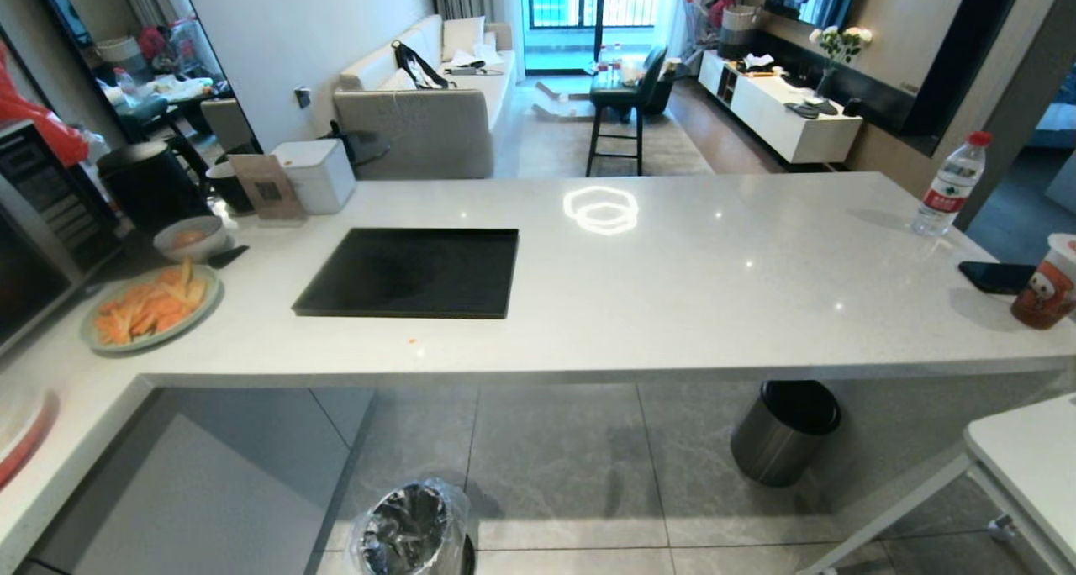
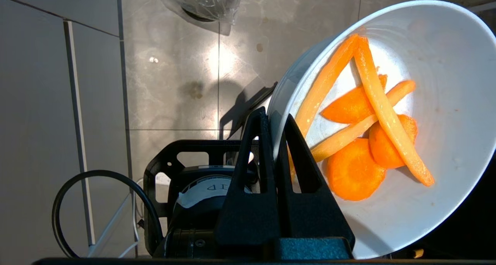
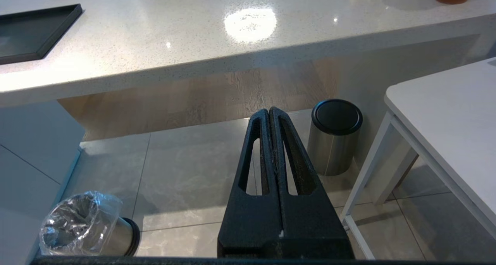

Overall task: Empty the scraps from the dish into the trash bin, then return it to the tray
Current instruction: Move the bowl over the trash can

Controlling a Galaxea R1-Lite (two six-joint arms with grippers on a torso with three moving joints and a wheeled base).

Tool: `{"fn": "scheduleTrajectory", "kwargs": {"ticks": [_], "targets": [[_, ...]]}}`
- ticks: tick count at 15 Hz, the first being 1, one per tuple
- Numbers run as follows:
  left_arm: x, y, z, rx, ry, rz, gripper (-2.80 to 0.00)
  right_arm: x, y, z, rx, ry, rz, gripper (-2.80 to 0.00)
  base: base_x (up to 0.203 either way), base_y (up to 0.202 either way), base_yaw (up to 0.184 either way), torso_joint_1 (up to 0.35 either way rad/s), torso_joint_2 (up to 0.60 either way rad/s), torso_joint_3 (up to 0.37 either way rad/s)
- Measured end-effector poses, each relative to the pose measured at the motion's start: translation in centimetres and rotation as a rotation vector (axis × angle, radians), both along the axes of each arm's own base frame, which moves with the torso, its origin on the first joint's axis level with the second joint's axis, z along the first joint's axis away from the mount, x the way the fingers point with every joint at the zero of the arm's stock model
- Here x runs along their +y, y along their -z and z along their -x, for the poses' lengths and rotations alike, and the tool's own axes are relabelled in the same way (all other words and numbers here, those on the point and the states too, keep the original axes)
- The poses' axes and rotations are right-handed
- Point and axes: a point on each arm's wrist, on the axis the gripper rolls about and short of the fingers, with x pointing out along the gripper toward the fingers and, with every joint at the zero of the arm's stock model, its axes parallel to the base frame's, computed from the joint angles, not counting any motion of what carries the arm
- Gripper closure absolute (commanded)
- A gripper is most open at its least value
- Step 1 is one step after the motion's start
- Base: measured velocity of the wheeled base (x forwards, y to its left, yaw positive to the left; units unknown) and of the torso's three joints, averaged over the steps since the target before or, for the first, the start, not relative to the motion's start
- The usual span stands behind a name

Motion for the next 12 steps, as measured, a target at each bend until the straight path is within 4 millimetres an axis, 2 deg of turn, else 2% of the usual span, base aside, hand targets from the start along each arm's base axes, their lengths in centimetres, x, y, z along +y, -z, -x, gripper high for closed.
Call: {"fn": "scheduleTrajectory", "kwargs": {"ticks": [12], "targets": [[0.0, 0.25, 0.21, 0.001, 0.007, 0.001, 0.0, 0.0, -0.01, 0.0, -0.001, 0.0, 0.0, 0.0, 0.0, 0.0, 0.0, -0.01, 0.02, 0.016]]}}
